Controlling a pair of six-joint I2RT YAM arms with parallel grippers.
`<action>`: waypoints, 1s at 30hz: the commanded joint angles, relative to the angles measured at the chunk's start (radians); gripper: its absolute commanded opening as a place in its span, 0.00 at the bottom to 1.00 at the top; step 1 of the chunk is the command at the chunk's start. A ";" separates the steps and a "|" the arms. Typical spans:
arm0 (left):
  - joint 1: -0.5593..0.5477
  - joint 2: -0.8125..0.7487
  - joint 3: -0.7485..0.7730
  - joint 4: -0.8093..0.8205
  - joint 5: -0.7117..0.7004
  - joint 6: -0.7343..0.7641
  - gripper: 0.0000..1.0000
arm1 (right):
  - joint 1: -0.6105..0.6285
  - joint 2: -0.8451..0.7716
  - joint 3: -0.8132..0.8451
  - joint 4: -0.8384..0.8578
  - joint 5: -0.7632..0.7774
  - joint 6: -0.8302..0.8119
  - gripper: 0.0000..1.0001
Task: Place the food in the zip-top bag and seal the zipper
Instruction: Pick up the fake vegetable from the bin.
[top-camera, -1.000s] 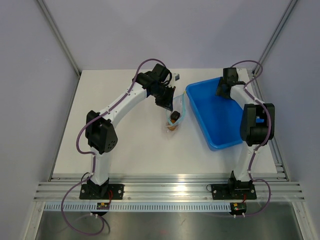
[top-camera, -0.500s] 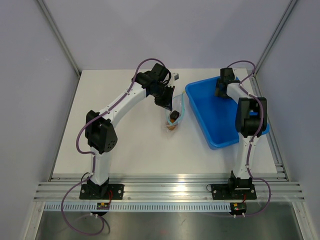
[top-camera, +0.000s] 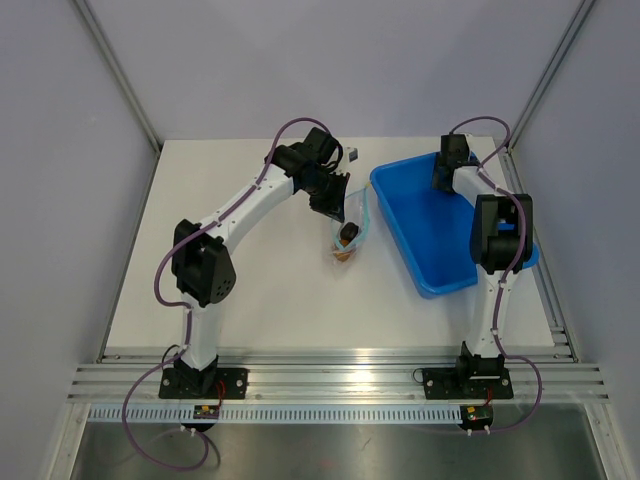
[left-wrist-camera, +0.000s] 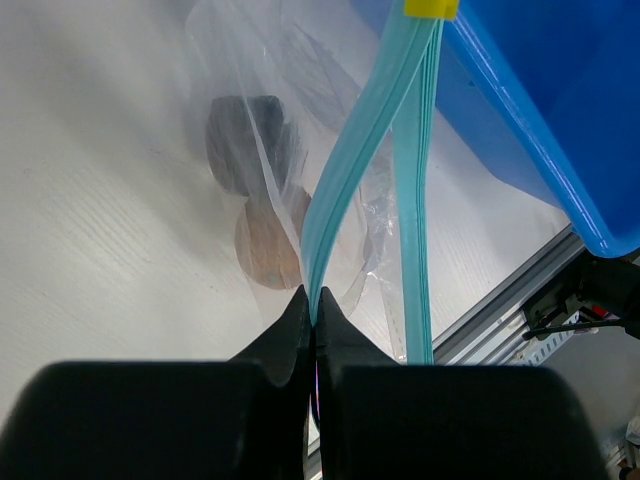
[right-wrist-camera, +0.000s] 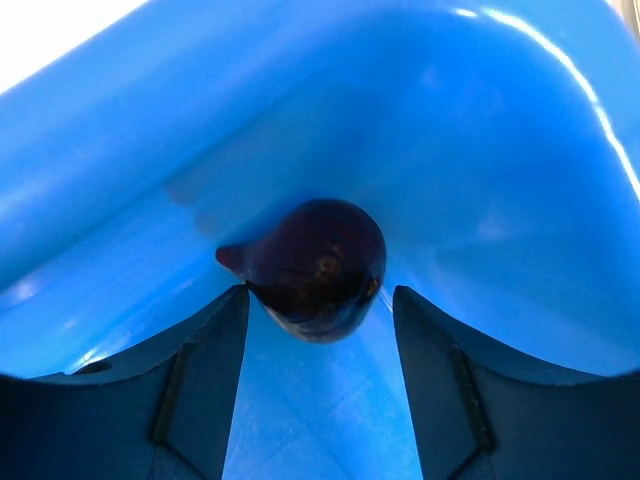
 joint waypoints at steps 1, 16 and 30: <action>0.006 0.001 0.014 0.022 0.018 0.016 0.00 | -0.004 -0.028 -0.038 0.097 0.040 -0.029 0.66; 0.006 0.009 0.014 0.024 0.024 0.015 0.00 | -0.006 -0.063 -0.102 0.153 0.034 -0.029 0.33; 0.006 0.004 0.028 0.022 0.028 0.002 0.00 | -0.006 -0.316 -0.307 0.104 -0.009 0.073 0.26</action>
